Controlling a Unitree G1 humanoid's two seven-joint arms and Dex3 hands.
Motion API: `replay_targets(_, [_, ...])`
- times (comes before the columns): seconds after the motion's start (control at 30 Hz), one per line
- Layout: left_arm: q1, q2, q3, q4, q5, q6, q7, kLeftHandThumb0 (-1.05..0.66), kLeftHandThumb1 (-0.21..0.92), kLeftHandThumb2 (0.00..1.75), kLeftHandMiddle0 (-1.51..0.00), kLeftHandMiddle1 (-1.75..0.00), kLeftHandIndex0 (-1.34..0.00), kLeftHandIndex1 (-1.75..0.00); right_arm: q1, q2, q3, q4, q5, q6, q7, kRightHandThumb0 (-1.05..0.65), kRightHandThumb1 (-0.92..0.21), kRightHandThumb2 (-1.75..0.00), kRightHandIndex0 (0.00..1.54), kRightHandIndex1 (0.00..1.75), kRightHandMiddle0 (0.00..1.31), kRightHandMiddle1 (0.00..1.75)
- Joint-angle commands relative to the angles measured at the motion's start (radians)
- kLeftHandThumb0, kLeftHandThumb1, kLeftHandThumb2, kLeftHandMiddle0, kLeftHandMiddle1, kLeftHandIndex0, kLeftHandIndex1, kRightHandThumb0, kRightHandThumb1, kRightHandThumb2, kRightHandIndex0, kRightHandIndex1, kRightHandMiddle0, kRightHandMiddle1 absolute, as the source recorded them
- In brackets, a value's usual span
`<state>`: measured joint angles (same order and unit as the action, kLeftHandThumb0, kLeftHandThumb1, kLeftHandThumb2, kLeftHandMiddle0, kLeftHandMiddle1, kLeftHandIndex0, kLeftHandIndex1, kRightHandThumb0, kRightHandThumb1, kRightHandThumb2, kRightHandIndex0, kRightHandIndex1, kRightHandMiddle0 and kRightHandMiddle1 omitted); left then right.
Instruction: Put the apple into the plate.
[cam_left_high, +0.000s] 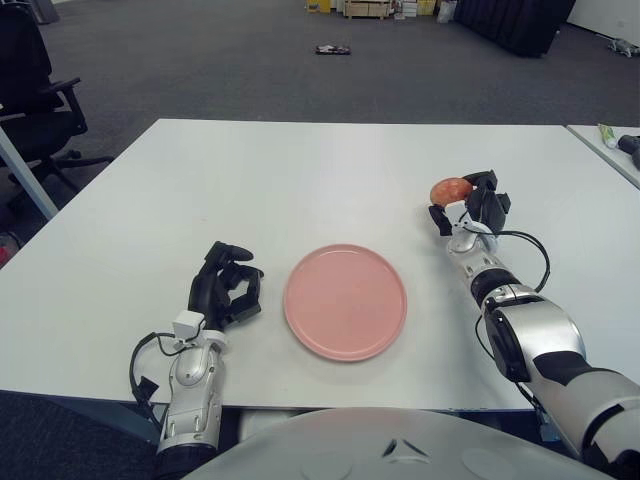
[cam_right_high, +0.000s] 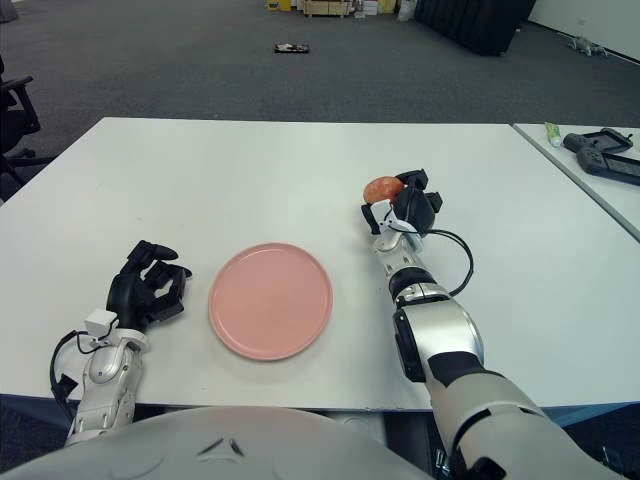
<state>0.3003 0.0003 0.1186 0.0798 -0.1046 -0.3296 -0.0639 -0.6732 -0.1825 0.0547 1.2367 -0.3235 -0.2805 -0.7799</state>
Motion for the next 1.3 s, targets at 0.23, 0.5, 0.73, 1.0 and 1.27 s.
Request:
replay_targets(0.23, [-0.013, 0.007, 0.001, 0.005, 0.005, 0.009, 0.001, -0.01, 0.41, 1.13, -0.60, -1.49, -0.41, -1.75, 0.083, 0.021, -0.013, -0.261, 0.006, -0.101, -0.025, 0.00, -0.07, -1.59, 0.83, 1.68, 0.56, 1.75])
replay_targets(0.5, [-0.020, 0.008, 0.001, 0.015, 0.001, 0.004, -0.002, -0.01, 0.42, 1.13, -0.60, -1.51, -0.40, -1.75, 0.216, 0.027, 0.006, -0.559, -0.018, -0.071, 0.057, 0.00, -0.06, -1.62, 0.82, 1.72, 0.57, 1.75])
replay_targets(0.73, [-0.023, 0.010, -0.002, 0.017, 0.014, 0.010, 0.006, -0.01, 0.42, 1.14, -0.59, -1.54, -0.39, -1.75, 0.395, 0.021, 0.062, -0.924, -0.037, -0.045, 0.225, 0.00, -0.07, -1.61, 0.81, 1.74, 0.56, 1.75])
replay_targets(1.0, [-0.027, 0.010, -0.006, 0.018, 0.017, 0.018, 0.007, -0.01, 0.41, 1.15, -0.58, -1.56, -0.39, -1.75, 0.527, 0.035, 0.140, -1.150, -0.033, -0.052, 0.383, 0.00, -0.07, -1.61, 0.81, 1.73, 0.56, 1.75])
replay_targets(1.27, [-0.030, 0.004, -0.006, 0.022, 0.021, 0.022, 0.012, -0.01, 0.41, 1.16, -0.58, -1.57, -0.39, -1.75, 0.622, 0.055, 0.188, -1.289, -0.015, -0.048, 0.504, 0.00, -0.05, -1.63, 0.82, 1.73, 0.58, 1.75])
